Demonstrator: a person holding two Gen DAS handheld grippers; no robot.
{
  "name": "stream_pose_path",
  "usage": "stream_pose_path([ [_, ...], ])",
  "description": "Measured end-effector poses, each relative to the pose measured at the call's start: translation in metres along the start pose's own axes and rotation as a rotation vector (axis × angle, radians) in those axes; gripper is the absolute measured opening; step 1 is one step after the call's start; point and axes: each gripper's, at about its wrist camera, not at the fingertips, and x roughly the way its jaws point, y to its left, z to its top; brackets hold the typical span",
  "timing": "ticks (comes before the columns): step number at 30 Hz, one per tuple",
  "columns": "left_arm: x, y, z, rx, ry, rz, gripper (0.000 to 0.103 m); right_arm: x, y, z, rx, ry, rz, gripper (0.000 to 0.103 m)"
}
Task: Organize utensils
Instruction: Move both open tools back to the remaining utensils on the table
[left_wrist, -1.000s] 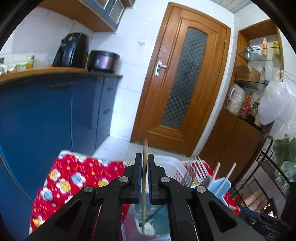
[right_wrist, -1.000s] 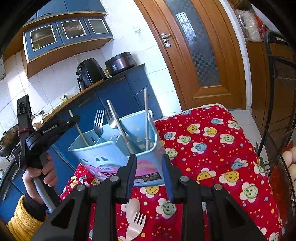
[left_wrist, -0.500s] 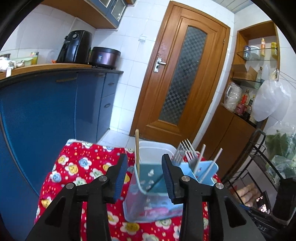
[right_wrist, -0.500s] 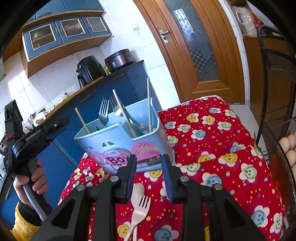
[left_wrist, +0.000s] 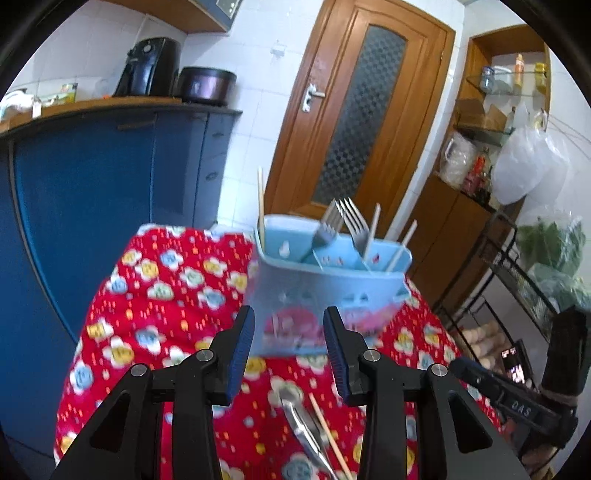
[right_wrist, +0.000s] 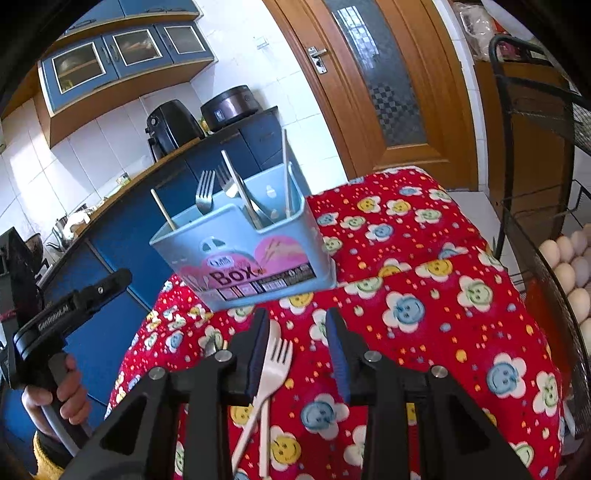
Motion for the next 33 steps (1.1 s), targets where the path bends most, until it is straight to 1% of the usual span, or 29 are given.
stream_pose_path([
  [8,0.006,-0.008,-0.031,0.0,0.093,0.0,0.04,-0.001,-0.012,-0.014,0.016,0.029,-0.031,0.035],
  [13,0.009,-0.013,-0.044,0.007,0.139,0.003,0.04,0.0,-0.016,-0.021,0.017,0.045,-0.048,0.035],
  [18,0.013,-0.014,-0.057,-0.007,0.188,-0.003,0.04,0.002,-0.02,-0.028,0.017,0.063,-0.067,0.036],
  [26,0.024,-0.016,-0.083,-0.016,0.291,-0.007,0.04,0.006,-0.024,-0.035,0.028,0.091,-0.067,0.037],
  [33,0.031,-0.02,-0.092,-0.018,0.335,-0.024,0.04,0.007,-0.027,-0.039,0.034,0.1,-0.062,0.037],
])
